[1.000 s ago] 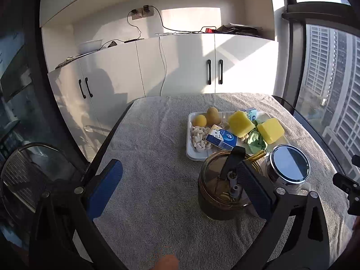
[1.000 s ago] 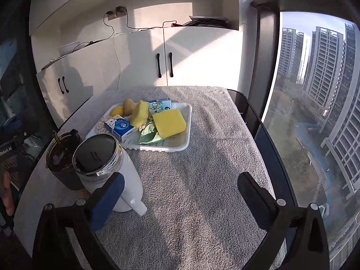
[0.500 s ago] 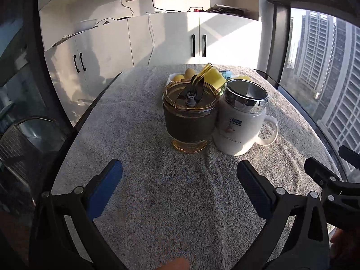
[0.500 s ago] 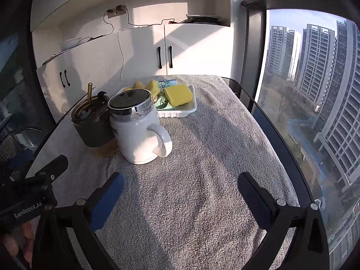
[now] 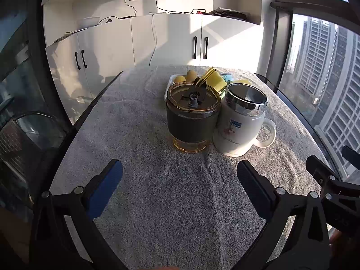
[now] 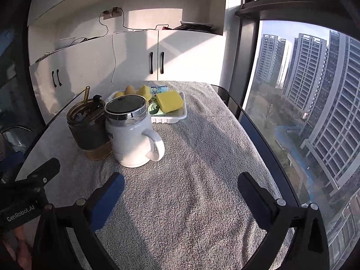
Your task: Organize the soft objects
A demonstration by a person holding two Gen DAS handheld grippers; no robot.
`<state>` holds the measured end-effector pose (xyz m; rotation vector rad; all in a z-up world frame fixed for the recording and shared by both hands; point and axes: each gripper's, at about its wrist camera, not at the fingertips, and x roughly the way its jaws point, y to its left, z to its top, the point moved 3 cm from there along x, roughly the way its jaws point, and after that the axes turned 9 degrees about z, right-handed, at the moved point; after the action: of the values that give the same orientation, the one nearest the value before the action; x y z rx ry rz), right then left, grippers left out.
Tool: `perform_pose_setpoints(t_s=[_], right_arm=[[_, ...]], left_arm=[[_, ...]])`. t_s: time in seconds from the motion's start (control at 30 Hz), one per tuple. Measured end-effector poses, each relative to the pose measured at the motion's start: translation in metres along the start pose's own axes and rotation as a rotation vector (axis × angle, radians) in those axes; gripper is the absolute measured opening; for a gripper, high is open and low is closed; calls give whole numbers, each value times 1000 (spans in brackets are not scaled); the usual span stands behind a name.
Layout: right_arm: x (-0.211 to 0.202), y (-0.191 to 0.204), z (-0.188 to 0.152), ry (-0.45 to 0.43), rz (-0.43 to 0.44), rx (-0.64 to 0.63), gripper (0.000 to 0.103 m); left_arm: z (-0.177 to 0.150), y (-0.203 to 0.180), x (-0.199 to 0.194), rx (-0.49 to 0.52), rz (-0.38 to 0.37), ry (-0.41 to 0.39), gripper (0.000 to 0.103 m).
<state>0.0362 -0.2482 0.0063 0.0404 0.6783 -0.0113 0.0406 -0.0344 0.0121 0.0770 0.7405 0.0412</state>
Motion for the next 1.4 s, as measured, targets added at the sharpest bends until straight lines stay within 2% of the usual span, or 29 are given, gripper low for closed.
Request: perform_pose_setpoints(t_s=[1.4], right_arm=[[3,6,-4,10,7,13,103]], left_arm=[[-2,-2,4,20,-5,0,103]])
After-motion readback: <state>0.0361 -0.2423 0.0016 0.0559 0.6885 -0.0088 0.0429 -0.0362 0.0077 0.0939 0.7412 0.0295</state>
